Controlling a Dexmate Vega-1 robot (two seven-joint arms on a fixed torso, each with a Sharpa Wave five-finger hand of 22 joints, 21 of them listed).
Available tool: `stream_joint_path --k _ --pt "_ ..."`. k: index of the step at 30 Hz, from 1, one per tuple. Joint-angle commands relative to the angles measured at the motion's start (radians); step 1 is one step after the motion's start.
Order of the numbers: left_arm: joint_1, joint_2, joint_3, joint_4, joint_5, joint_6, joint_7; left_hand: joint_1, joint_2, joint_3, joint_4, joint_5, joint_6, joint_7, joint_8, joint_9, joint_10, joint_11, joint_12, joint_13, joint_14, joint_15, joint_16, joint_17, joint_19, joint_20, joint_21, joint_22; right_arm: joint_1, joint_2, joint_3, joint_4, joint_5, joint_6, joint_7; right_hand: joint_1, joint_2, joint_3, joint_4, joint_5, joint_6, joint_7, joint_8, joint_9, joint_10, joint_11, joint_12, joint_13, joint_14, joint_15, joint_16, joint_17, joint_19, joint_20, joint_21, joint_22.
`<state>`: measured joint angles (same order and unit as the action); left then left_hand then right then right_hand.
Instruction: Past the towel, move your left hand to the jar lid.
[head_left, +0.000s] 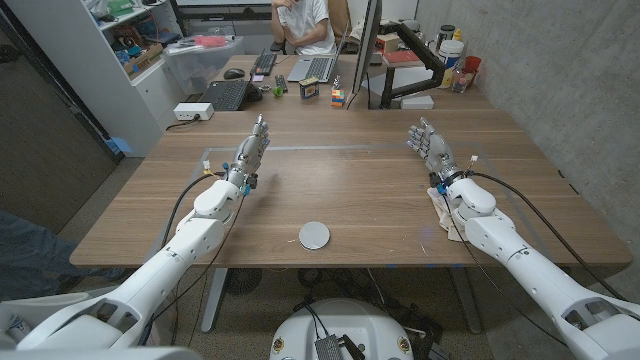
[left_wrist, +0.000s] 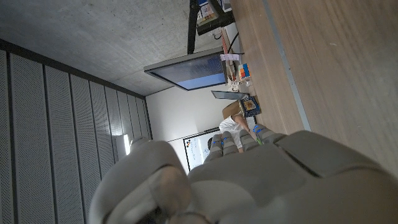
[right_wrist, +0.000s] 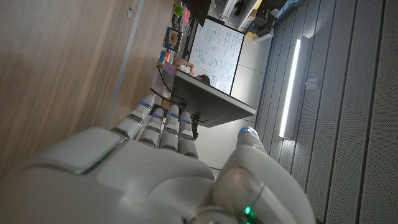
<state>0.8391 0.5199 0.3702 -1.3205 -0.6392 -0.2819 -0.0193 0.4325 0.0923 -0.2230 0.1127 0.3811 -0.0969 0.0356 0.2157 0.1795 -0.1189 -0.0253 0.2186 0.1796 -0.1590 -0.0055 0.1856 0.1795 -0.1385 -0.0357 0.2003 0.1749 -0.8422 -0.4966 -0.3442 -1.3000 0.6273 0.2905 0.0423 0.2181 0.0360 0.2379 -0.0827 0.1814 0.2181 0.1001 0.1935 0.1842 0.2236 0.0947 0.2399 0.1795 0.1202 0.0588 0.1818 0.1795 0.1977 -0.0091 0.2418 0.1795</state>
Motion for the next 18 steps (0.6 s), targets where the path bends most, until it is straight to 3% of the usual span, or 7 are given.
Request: stream_joint_path --k 1,11,18 --pt "-0.003 0.011 0.003 -0.022 0.013 0.019 0.013 0.010 0.003 -0.009 -0.001 0.007 -0.010 -0.001 0.004 0.002 -0.008 -0.002 0.004 0.004 -0.009 0.001 0.005 0.003 -0.011 -0.050 0.005 0.004 -0.010 0.052 0.066 0.009 -0.058 -0.018 0.038 0.011 0.002 0.006 -0.002 0.006 0.011 -0.003 0.007 0.003 0.010 0.001 0.002 0.004 0.009 -0.001 0.006 0.002 0.007 0.004 0.003 0.003" --pt "-0.006 0.008 0.004 -0.022 0.017 0.022 0.020 0.011 0.004 -0.010 -0.002 0.006 -0.011 -0.003 0.001 0.002 -0.007 -0.003 0.002 0.004 -0.008 0.001 0.005 0.003 -0.013 -0.047 0.003 0.004 -0.012 0.080 0.106 0.011 -0.091 -0.028 0.061 0.011 0.003 0.005 -0.002 0.006 0.013 -0.004 0.007 0.003 0.011 0.000 0.000 0.004 0.009 -0.003 0.005 0.002 0.007 0.003 0.000 0.003" --pt "-0.001 0.006 0.007 -0.030 0.028 0.018 0.033 0.015 0.006 -0.012 -0.003 0.006 0.000 -0.002 0.001 0.002 0.006 0.002 0.003 0.004 0.003 0.002 0.007 0.003 0.005 -0.065 0.009 0.004 -0.013 0.088 0.121 0.011 -0.113 -0.034 0.064 0.010 0.003 0.005 -0.002 0.005 0.012 -0.004 0.006 0.003 0.012 0.000 -0.001 0.004 0.010 -0.002 0.006 0.002 0.007 0.004 -0.002 0.003"
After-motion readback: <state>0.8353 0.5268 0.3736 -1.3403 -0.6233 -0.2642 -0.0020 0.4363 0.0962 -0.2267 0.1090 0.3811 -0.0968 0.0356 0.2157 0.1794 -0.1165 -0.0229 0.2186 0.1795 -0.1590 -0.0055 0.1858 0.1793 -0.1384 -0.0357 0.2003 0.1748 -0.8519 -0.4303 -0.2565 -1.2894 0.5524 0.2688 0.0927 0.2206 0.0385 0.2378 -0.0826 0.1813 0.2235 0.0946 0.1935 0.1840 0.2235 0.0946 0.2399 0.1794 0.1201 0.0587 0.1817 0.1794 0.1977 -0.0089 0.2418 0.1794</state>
